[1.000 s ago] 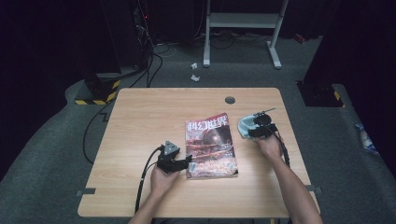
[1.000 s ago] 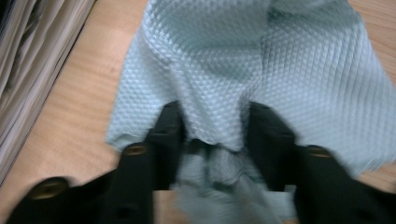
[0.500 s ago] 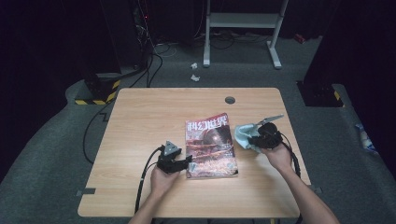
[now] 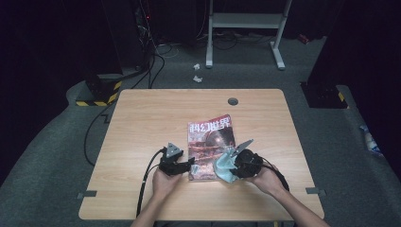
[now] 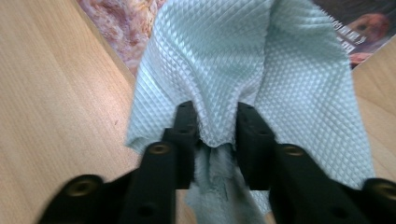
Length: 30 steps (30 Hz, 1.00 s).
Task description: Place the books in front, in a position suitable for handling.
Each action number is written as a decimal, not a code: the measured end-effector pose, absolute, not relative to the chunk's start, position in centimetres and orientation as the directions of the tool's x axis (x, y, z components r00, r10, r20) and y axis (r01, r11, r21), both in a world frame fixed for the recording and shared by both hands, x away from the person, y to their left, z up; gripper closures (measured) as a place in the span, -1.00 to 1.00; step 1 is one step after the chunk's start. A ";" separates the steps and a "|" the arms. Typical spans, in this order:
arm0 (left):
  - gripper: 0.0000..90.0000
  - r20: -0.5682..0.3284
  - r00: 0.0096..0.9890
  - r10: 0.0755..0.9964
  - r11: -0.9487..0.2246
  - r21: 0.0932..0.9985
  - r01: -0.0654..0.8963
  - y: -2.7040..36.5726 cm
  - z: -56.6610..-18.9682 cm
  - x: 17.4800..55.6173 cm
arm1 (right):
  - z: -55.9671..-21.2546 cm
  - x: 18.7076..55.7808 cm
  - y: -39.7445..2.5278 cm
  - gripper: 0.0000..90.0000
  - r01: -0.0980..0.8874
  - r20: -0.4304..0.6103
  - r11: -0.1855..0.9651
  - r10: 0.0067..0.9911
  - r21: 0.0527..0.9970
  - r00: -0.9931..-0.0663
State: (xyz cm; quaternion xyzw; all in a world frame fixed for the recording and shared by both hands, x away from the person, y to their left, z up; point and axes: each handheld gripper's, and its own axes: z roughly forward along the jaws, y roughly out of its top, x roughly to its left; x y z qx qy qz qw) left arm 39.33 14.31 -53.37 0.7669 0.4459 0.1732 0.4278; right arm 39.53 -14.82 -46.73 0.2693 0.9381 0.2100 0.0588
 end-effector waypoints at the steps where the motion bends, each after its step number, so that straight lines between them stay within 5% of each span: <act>1: -0.16 -0.116 0.542 0.832 -0.237 0.811 0.536 14.3 -53.4 39.3 | -46.8 39.5 -14.8 0.37 0.482 0.012 0.768 0.527 0.422 -0.850; 8: -0.16 -0.113 0.545 0.831 -0.240 0.810 0.535 14.3 -53.4 39.3 | -45.4 39.1 -15.3 -0.10 0.475 0.029 0.701 0.545 0.532 -0.838; 16: -0.16 -0.114 0.542 0.833 -0.238 0.811 0.535 14.3 -53.4 39.3 | -46.5 39.7 -12.1 -0.18 0.490 0.032 0.657 0.579 0.573 -0.815; 19: -0.16 -0.114 0.542 0.833 -0.237 0.811 0.534 14.3 -53.4 39.3 | -47.2 40.1 -11.2 -0.07 0.492 0.007 0.676 0.585 0.548 -0.811; 24: -0.16 -0.114 0.543 0.832 -0.237 0.812 0.534 14.3 -53.4 39.3 | -48.6 40.3 -10.7 0.65 0.506 0.038 0.699 0.568 0.506 -0.822; 30: -0.16 -0.113 0.544 0.831 -0.239 0.811 0.533 14.3 -53.4 39.4 | -49.0 39.1 -8.5 0.84 0.445 0.003 0.727 0.520 0.523 -0.854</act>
